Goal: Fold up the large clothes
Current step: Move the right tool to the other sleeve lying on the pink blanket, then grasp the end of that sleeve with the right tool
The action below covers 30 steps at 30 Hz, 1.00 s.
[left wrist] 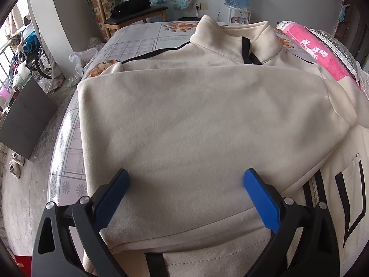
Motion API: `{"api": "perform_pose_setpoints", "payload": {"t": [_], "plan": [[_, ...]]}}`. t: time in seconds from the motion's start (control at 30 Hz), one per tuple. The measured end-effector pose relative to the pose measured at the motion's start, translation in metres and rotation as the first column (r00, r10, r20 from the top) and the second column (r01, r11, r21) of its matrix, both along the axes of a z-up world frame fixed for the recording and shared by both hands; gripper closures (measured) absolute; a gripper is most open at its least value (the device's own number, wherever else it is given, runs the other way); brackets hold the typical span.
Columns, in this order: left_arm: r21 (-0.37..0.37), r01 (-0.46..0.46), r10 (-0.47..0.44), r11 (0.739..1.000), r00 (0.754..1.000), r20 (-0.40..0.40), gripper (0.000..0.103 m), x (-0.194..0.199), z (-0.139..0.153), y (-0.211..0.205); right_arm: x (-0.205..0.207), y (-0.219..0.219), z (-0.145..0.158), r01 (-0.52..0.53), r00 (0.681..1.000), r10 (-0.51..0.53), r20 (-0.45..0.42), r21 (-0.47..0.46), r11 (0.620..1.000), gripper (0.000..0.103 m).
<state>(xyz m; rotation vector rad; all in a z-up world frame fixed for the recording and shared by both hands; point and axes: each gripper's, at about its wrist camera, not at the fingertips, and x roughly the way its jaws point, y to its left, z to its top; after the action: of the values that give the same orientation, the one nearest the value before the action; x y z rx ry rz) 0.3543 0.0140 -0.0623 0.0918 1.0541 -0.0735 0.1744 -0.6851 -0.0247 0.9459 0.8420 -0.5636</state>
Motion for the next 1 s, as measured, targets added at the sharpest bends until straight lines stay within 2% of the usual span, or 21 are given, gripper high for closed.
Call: {"api": "perform_pose_setpoints", "payload": {"t": [0.23, 0.47, 0.53, 0.77, 1.0], "plan": [[0.000, 0.004, -0.004, 1.000, 1.000, -0.012, 0.005, 0.001, 0.000, 0.000, 0.027, -0.018, -0.014, 0.040, 0.999, -0.040, -0.020, -0.006, 0.999, 0.055], [-0.002, 0.010, -0.010, 1.000, 1.000, 0.011, 0.005, -0.002, -0.001, 0.001, 0.031, -0.015, -0.010, 0.055, 0.998, -0.057, -0.026, -0.055, 0.997, 0.085], [-0.004, 0.012, -0.012, 1.000, 1.000, 0.011, 0.005, -0.002, -0.001, 0.000, 0.031, -0.015, -0.005, 0.051, 0.998, -0.052, -0.019, -0.063, 0.997, 0.088], [-0.006, 0.022, -0.022, 1.000, 0.999, 0.026, 0.005, -0.003, -0.002, -0.001, 0.040, 0.000, 0.035, 0.029, 1.000, -0.028, 0.004, -0.165, 0.986, 0.092], [-0.009, 0.020, -0.020, 1.000, 0.999, 0.041, 0.005, -0.005, -0.002, 0.001, 0.046, 0.038, 0.107, -0.017, 0.995, 0.046, 0.084, -0.318, 0.948, 0.093]]}}
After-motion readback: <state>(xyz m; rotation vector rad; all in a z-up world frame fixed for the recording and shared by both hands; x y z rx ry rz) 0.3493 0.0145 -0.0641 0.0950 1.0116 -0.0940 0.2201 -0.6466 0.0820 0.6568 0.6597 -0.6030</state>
